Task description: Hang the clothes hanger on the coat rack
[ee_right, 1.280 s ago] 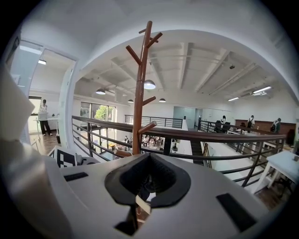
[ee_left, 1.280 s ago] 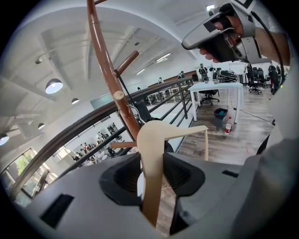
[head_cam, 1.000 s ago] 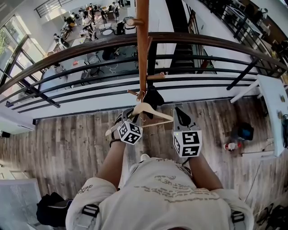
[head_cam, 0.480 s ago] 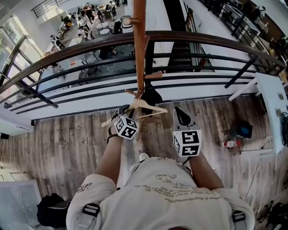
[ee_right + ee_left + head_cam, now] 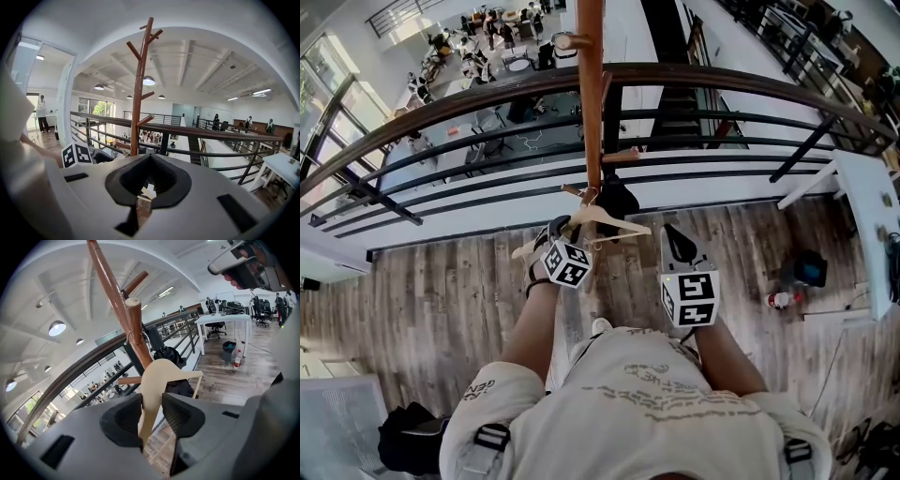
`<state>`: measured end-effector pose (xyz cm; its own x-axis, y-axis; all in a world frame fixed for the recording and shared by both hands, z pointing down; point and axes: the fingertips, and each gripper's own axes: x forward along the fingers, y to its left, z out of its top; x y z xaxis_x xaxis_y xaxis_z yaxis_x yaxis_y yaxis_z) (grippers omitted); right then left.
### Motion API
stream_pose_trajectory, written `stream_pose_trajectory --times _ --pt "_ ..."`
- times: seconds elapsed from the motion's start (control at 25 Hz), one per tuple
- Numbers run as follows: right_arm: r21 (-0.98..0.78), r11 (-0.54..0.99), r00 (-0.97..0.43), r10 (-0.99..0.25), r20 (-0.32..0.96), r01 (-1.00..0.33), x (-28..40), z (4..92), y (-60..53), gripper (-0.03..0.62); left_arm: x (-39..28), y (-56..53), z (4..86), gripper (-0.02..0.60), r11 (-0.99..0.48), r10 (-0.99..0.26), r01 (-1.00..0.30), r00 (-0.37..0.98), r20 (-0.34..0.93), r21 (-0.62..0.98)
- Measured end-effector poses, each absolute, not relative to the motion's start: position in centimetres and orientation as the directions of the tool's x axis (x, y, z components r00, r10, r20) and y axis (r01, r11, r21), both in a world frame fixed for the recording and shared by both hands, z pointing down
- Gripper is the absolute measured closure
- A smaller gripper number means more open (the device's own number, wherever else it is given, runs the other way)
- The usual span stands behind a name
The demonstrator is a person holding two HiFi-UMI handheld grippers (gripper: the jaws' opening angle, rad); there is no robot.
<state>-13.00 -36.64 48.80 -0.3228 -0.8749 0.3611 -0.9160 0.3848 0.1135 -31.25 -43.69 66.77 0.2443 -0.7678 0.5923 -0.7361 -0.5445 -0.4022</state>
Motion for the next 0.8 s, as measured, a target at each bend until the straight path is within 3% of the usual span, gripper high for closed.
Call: stream_pose_trajectory --times 0.48,0.56,0.6,0.8 --pt "0.099 0.389 -0.334 -0.876 0.349 -0.916 -13.4 48.9 -36.1 0.592 -32.2 -42.1 63.2 0.443 -0.484 -0.817 -0.825 0.306 0.489 -0.292" --pt "0.097 0.395 -0.341 -0.874 0.347 -0.914 -13.6 48.9 -36.1 0.592 -32.8 -41.8 62.1 0.556 -0.446 -0.837 -0.854 0.292 0.463 -0.268" --pt "0.095 0.399 -0.345 -0.873 0.346 -0.912 -13.8 48.8 -36.1 0.592 -33.2 -41.6 61.7 0.574 -0.428 -0.846 -0.866 0.283 0.452 -0.258" --pt "0.088 0.419 -0.369 -0.867 0.335 -0.904 -14.8 48.7 -36.1 0.592 -34.5 -41.0 59.7 0.577 -0.368 -0.871 -0.910 0.266 0.413 -0.190"
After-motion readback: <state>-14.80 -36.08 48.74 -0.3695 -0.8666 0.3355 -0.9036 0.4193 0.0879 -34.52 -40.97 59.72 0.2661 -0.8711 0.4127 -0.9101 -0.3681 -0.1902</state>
